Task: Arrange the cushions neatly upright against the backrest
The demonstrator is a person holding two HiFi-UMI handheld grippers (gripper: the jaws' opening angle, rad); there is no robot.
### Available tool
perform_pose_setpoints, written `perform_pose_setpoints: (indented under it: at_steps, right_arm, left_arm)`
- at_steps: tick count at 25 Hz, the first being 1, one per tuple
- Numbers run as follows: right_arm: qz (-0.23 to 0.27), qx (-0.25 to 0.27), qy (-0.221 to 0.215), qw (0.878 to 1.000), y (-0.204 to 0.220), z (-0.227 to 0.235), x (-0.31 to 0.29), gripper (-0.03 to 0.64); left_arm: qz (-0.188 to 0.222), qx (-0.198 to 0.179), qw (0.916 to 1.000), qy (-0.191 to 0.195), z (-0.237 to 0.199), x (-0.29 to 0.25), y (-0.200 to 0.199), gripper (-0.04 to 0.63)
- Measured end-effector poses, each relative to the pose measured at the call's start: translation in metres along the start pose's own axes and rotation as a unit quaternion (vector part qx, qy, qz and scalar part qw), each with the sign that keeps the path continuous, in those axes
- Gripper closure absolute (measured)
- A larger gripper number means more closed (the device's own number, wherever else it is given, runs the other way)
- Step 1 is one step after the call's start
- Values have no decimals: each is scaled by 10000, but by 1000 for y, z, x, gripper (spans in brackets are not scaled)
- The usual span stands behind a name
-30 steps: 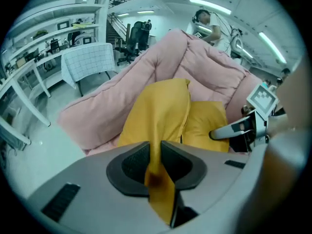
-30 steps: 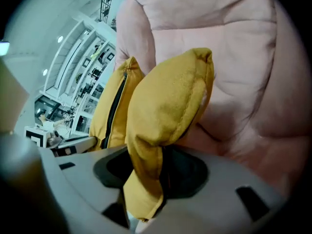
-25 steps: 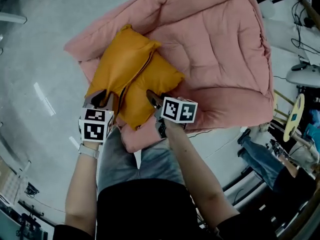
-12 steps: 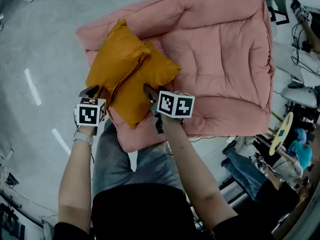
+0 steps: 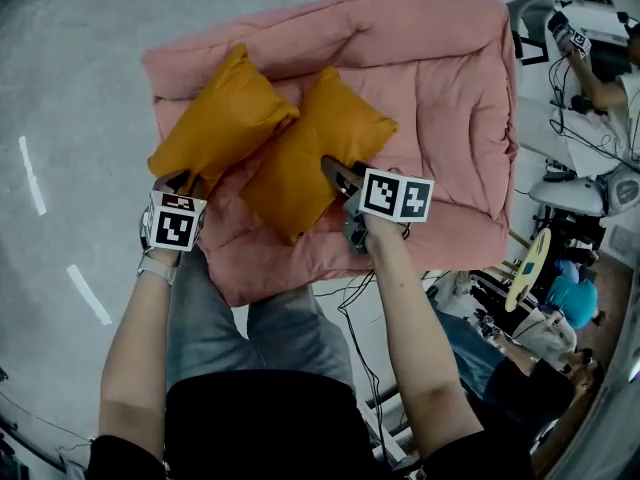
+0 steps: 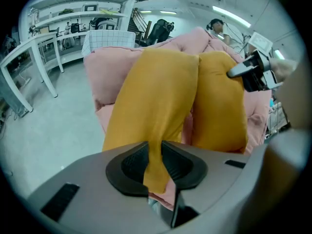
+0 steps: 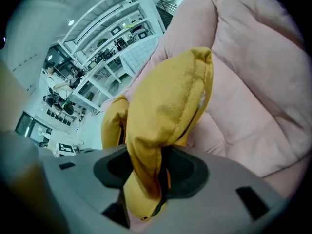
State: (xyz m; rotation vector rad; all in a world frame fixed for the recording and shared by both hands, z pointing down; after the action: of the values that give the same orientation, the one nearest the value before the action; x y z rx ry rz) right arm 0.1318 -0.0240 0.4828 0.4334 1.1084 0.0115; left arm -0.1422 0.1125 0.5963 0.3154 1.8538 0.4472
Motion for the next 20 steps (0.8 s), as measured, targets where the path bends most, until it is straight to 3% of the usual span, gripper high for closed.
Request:
perform_pose_setpoints:
  at_steps: [7, 14, 20]
  right_arm:
    - [-739, 1242, 120, 9894, -32, 12, 33, 426]
    - [-1699, 2361, 135, 9567, -63, 24, 20, 426]
    - [-2451, 2634, 48, 9330, -72, 42, -20, 425]
  left_arm:
    - [106, 22, 9999, -20, 5, 5, 2, 502]
    - [193, 173, 9989, -393, 8, 3, 3, 502]
    - [318, 399, 9956, -791, 11, 3, 4, 502]
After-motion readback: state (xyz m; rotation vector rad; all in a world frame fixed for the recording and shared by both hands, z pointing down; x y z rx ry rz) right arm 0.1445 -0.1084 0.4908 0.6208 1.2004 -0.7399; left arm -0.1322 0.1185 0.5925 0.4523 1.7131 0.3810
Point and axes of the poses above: the fingertips, and each gripper's own axes: x backward along the fingers, z to its right, y out of its underside, the point moved 6 cm from there along x, backward along the fingers, and after that the axes turned 3 degrees about z, right-handed, at the moved point
